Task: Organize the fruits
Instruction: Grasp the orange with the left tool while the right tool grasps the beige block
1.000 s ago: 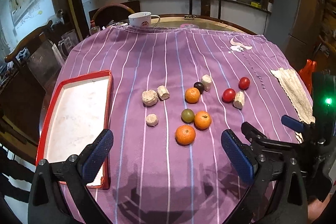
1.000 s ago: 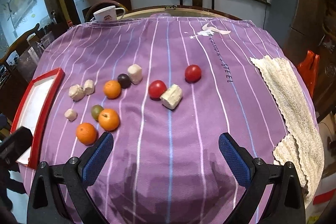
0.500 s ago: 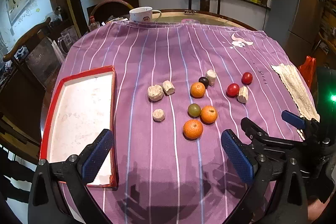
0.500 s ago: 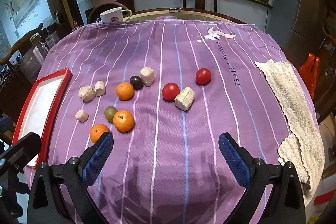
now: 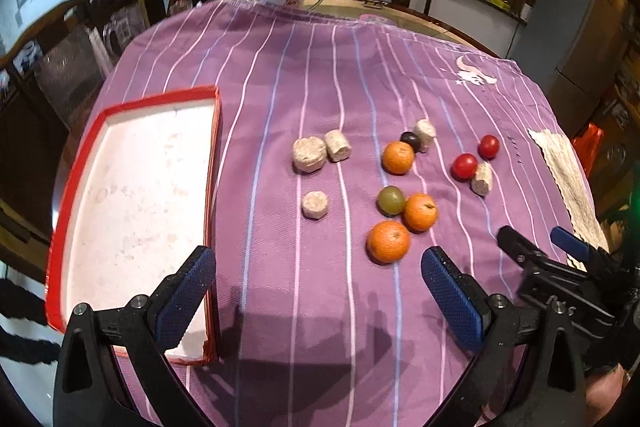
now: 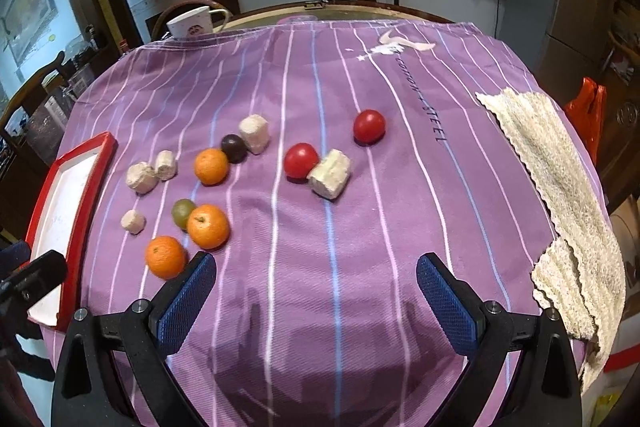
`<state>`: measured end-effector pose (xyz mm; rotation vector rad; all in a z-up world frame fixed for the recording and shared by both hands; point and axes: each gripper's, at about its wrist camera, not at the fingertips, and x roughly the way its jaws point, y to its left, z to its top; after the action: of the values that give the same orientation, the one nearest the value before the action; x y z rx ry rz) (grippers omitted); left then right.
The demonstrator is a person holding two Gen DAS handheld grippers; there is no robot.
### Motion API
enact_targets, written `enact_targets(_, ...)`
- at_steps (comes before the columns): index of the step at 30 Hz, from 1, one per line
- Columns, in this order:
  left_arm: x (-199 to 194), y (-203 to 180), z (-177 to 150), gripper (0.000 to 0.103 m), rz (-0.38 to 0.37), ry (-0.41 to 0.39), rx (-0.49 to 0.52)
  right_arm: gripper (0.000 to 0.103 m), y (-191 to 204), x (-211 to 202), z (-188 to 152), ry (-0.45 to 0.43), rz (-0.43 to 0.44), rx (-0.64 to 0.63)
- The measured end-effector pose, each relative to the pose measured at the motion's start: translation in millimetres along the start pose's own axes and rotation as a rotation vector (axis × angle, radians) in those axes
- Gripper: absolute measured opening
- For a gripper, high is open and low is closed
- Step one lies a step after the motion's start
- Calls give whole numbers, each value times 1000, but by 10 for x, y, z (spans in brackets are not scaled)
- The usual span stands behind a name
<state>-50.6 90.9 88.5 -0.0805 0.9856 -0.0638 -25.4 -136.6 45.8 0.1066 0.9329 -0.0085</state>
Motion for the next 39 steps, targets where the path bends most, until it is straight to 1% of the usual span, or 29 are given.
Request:
enact_targets(3, 97, 45, -2, 103, -29, 26, -15, 102, -85, 51, 32, 7, 5, 11)
enact_targets(6, 191, -23, -35, 102, -76, 54, 1, 102, -151, 108, 82, 8, 17, 10)
enact_targets(7, 218, -61, -28, 100, -95, 64, 12, 102, -164, 126, 97, 9, 27, 8)
enact_targets(9, 290, -175, -39, 85, -127, 93, 42, 98, -175, 168, 135, 11, 48, 2)
enact_targets(11, 380, -289, -42, 77, -156, 125, 72, 94, -177, 236, 183, 22, 69, -13)
enact_targets(12, 418, -332, -42, 75, -171, 136, 78, 89, -175, 267, 203, 28, 76, -17)
enact_targets(15, 513, -436, -16, 75, -204, 149, 78, 84, -177, 366, 287, 39, 97, -34)
enact_targets(18, 590, -522, 9, 74, -201, 140, 103, 82, -180, 448, 385, 28, 89, -60)
enact_targets(19, 622, -548, 13, 72, -195, 142, 111, 81, -193, 490, 420, 30, 89, -66)
enact_targets(21, 713, -591, 21, 63, -185, 155, 123, 78, -212, 574, 469, 39, 91, -74)
enact_targets(22, 755, -612, 15, 63, -171, 158, 130, 76, -221, 612, 494, 43, 91, -81)
enact_targets(24, 801, -638, 18, 63, -136, 148, 148, 69, -222, 694, 519, 57, 90, -99)
enact_targets(26, 862, -630, 22, 62, -143, 156, 135, 65, -226, 759, 530, 69, 97, -108)
enact_targets(28, 911, -617, 6, 62, -145, 167, 118, 63, -225, 824, 547, 76, 97, -116)
enact_targets(29, 902, -630, -7, 62, -133, 148, 126, 60, -225, 846, 550, 79, 100, -117)
enact_targets(31, 907, -665, -27, 62, -114, 142, 146, 49, -230, 900, 558, 89, 118, -114)
enact_targets(32, 905, -685, -41, 58, -94, 136, 159, 43, -236, 913, 559, 95, 139, -109)
enact_targets(33, 900, -687, -49, 43, -72, 129, 164, 41, -233, 916, 567, 95, 154, -104)
enact_targets(34, 895, -678, -50, 35, -54, 124, 166, 41, -220, 916, 573, 99, 160, -105)
enact_targets(37, 865, -550, -32, 34, -109, 147, 97, 41, -236, 906, 557, 110, 194, -87)
enact_targets(39, 818, -503, -35, 34, -107, 143, 74, 41, -261, 872, 525, 118, 207, -71)
